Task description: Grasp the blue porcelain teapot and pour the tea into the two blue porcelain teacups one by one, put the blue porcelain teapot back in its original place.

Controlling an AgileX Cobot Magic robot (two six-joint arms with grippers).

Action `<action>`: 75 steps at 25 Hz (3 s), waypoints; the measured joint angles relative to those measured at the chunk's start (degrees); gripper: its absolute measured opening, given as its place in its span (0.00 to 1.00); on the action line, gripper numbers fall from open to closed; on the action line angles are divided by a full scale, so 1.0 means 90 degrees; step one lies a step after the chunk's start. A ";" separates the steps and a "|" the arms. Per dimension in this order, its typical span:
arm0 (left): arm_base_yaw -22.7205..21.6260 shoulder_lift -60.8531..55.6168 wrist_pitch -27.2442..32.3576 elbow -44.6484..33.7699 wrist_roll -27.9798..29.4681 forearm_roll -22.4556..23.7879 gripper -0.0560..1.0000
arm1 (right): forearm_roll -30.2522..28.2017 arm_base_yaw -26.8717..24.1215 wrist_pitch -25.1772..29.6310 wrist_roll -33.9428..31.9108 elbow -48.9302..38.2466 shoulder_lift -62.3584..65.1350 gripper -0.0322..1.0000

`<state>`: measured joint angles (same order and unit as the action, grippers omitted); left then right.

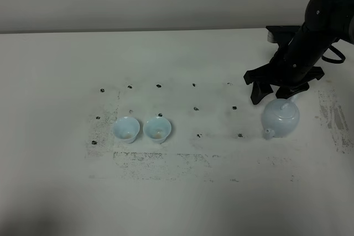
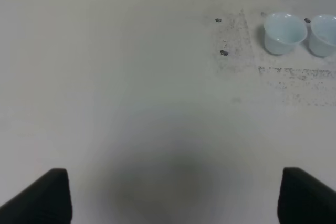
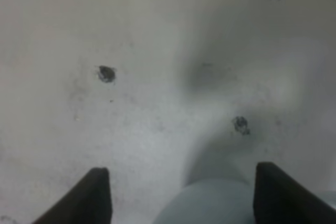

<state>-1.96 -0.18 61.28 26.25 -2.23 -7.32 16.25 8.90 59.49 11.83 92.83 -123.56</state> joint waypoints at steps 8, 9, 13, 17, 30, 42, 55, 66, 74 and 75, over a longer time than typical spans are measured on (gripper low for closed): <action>0.0000 0.0000 0.0000 0.0000 0.0000 0.0000 0.77 | 0.0153 0.0000 -0.0313 0.1152 0.0336 0.0272 0.57; 0.0000 0.0000 0.0000 0.0000 0.0000 0.0000 0.77 | 0.0070 0.0000 -0.0378 0.1362 0.0387 0.0337 0.57; 0.0000 0.0000 0.0000 0.0000 0.0000 0.0000 0.77 | -0.0472 0.0000 -0.0464 0.2037 0.0447 0.0425 0.57; 0.0000 0.0000 0.0000 0.0000 0.0000 0.0000 0.77 | -0.0821 0.0000 -0.0545 0.2153 0.0447 0.0211 0.57; 0.0000 0.0000 0.0000 0.0000 0.0000 0.0000 0.77 | -0.1116 -0.0472 -0.0405 0.2151 0.0447 -0.0064 0.57; 0.0000 0.0000 0.0000 0.0000 0.0000 0.0001 0.77 | -0.1084 -0.0516 0.0978 0.1529 -0.0250 0.1913 0.57; 0.0000 0.0000 0.0000 0.0000 0.0000 0.0001 0.77 | -0.0966 -0.0510 -0.2453 0.1344 -0.1443 0.1569 0.57; 0.0000 0.0000 0.0000 0.0000 0.0000 0.0001 0.77 | -0.1554 -0.0510 -0.1770 0.1344 -0.0751 0.0493 0.57; 0.0000 0.0000 0.0000 0.0000 0.0000 0.0001 0.77 | -0.1626 -0.0531 -0.1554 0.1295 -0.0751 0.0409 0.57; 0.0000 0.0000 0.0000 0.0000 0.0000 0.0001 0.77 | -0.1639 -0.0549 -0.1473 0.1265 -0.0751 0.0409 0.57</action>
<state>-1.96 -0.18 61.28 26.25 -2.23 -7.31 1.50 3.96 46.24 23.22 86.07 -119.87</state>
